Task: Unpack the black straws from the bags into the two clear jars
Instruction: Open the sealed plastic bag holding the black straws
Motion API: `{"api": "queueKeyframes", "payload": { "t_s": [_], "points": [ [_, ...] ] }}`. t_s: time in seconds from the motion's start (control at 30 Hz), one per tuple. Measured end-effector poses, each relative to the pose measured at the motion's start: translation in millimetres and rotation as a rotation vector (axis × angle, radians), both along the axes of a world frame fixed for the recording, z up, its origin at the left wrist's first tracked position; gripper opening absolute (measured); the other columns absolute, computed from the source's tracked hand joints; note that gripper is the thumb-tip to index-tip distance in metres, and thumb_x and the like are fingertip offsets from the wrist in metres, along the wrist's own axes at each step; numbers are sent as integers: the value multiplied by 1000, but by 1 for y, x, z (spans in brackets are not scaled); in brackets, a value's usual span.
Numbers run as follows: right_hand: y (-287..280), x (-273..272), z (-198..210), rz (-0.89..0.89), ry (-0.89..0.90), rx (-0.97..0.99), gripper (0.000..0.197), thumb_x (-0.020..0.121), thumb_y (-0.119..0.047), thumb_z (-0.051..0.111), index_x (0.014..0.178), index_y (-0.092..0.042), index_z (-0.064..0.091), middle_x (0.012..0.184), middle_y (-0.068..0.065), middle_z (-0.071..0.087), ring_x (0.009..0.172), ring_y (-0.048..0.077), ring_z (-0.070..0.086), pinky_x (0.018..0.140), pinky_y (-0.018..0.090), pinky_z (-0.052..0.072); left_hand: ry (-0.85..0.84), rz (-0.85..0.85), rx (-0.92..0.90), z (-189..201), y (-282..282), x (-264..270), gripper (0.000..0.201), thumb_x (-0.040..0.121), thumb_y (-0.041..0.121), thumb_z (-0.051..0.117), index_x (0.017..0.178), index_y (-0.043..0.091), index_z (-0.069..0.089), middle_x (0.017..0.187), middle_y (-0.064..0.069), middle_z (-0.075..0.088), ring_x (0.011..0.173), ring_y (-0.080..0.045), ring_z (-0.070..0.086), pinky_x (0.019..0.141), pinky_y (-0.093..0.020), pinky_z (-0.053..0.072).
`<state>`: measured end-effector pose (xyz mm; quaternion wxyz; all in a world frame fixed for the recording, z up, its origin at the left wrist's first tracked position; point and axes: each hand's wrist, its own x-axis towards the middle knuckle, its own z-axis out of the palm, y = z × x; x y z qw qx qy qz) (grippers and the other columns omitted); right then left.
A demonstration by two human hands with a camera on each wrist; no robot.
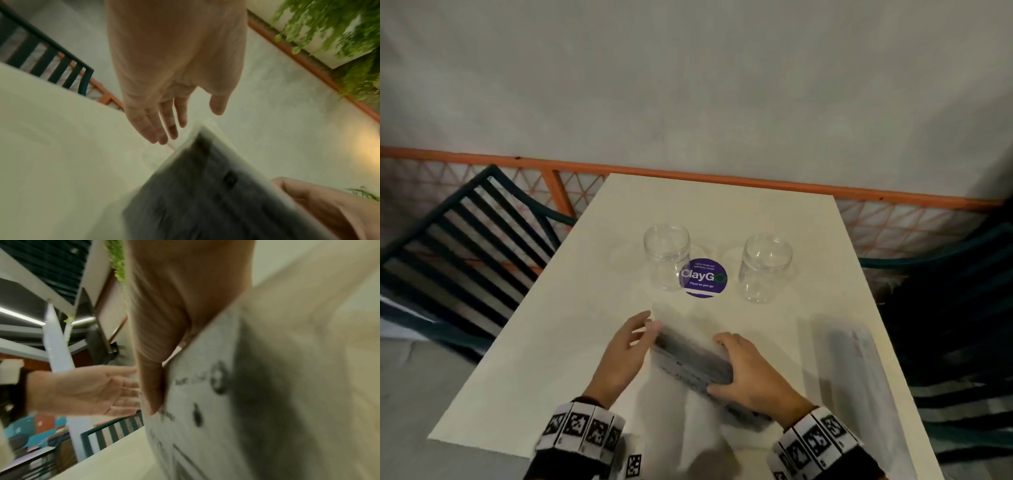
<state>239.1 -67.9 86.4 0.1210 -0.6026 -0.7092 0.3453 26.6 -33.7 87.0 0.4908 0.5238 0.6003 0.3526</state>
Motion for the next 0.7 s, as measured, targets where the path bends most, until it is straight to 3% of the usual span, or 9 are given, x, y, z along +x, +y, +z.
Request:
{"api": "queueKeyframes", "payload": {
  "t_s": [0.03,0.1,0.2,0.3,0.37,0.43,0.57,0.63,0.7],
  "points": [
    [4,-7,1,52,-46,61,68,75,-37,69,132,-24,34,129,-1,42,118,17,40,99,28,37,3,-4,7,6,3,-5,37,88,33,54,124,23,51,115,4,56,105,-14,55,85,-22,39],
    [9,-15,1,118,-114,141,64,78,-38,65,134,-26,35,129,-1,41,118,17,38,99,29,34,14,10,18,9,10,-13,34,87,30,57,120,27,52,112,3,60,99,-17,58,81,-23,42],
    [17,-20,0,171,-144,203,59,82,-46,58,134,-27,38,126,-2,42,115,15,36,97,26,29,11,39,97,6,15,-31,18,84,27,63,98,37,62,104,0,64,88,-18,63,70,-17,45],
    [22,-20,1,126,-103,236,67,77,-70,33,128,-27,47,121,-4,47,112,12,38,94,23,28,70,42,151,4,19,-43,5,79,24,69,78,29,70,105,0,58,94,-17,60,73,-16,44],
    [28,-16,5,52,-102,285,70,77,-72,21,118,-28,56,115,-7,55,108,12,47,91,26,33,65,63,195,7,23,-47,6,77,22,71,75,27,71,103,1,58,96,-15,58,77,-20,43],
    [34,-7,10,-37,-79,322,61,79,-66,26,107,-26,62,107,-8,63,101,13,56,87,30,39,0,99,242,15,28,-51,10,76,17,71,72,26,70,92,1,67,87,-13,62,78,-23,47],
    [43,18,20,-225,-20,381,22,83,-41,61,94,-22,66,92,-9,64,90,13,59,85,38,47,-92,47,287,34,40,-57,9,78,6,68,75,15,69,76,-11,70,68,-7,63,69,-10,46],
    [45,22,29,-273,-13,399,16,83,-31,65,95,-21,67,91,-8,62,90,13,58,86,39,46,-84,-7,299,39,44,-56,10,78,4,67,74,13,69,73,-3,71,67,-6,62,68,-9,45],
    [46,21,36,-279,-63,446,17,84,-29,64,100,-22,66,100,-5,64,95,11,55,90,33,40,-95,-16,305,42,47,-54,8,79,5,66,74,11,68,72,8,71,67,-2,61,67,-6,45]
  ]
}}
